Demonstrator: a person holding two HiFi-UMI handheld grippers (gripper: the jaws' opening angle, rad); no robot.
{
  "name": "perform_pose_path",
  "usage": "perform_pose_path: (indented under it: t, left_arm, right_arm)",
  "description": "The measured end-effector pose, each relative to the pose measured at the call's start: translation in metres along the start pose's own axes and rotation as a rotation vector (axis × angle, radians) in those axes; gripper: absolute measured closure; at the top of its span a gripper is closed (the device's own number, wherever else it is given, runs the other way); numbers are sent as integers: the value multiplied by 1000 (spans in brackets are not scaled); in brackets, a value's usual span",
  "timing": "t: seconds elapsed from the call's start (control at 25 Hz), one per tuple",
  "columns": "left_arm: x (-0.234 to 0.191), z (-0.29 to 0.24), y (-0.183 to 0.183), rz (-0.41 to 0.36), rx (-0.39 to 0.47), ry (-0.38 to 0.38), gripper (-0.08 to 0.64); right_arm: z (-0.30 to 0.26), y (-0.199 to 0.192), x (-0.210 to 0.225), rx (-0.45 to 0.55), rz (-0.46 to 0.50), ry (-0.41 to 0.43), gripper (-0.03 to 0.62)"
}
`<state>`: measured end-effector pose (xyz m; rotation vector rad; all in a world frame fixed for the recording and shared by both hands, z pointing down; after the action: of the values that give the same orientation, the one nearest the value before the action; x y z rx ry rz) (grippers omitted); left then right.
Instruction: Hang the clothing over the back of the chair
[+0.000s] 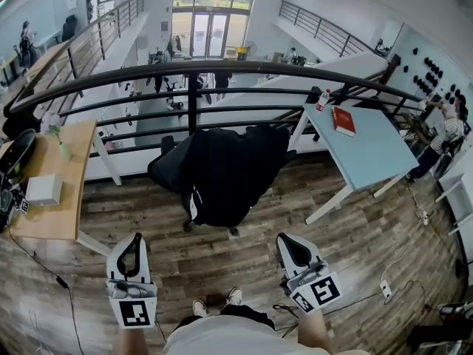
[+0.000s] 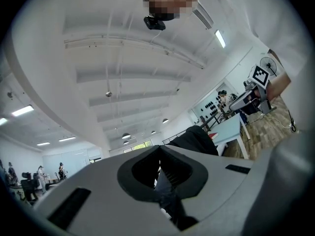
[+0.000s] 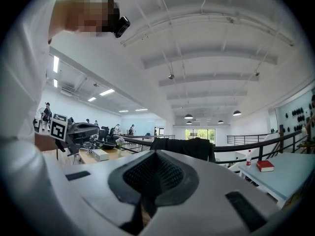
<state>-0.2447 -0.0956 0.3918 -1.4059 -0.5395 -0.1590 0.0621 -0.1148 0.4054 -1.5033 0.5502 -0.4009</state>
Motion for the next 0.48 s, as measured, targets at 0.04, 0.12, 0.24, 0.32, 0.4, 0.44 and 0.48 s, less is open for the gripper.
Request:
perform_pose_path:
  t: [0.04, 0.12, 0.24, 0.32, 0.4, 0.44, 0.48]
  left_arm:
    - [1, -1, 0, 7, 4, 4, 537]
    - [1, -3, 0, 15, 9, 9, 537]
    - [0, 0, 1, -4, 2, 10, 537]
    - [-5, 2, 2, -25, 4, 17, 537]
    - [-10, 2, 1, -23, -7, 30, 537]
    - [-12, 2, 1, -11, -10, 39, 537]
    - [-13, 2, 1, -3, -14, 47, 537]
  right_arm:
    - [-2, 0, -1, -2, 10, 8, 575]
    - [-5, -1, -2, -5, 20, 19, 575]
    - [-12, 0, -4, 4, 13, 33, 575]
    - [-17, 3, -5, 14, 12, 41, 575]
    - [-22, 6, -4, 23, 13, 47, 575]
    - [-25, 7, -4, 27, 14, 50, 575]
    - [-27, 8, -3, 29, 13, 52, 575]
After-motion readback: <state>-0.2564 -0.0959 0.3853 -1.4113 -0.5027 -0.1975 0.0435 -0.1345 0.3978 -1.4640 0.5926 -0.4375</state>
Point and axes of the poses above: the fingertips, and each gripper's own axes: z backward along the fingers, x to its right, y out of its top, the point moved 1 cm from there along z, backward along the fingers, and after that the axes turned 1 degree about z, right-handed, at the moved point
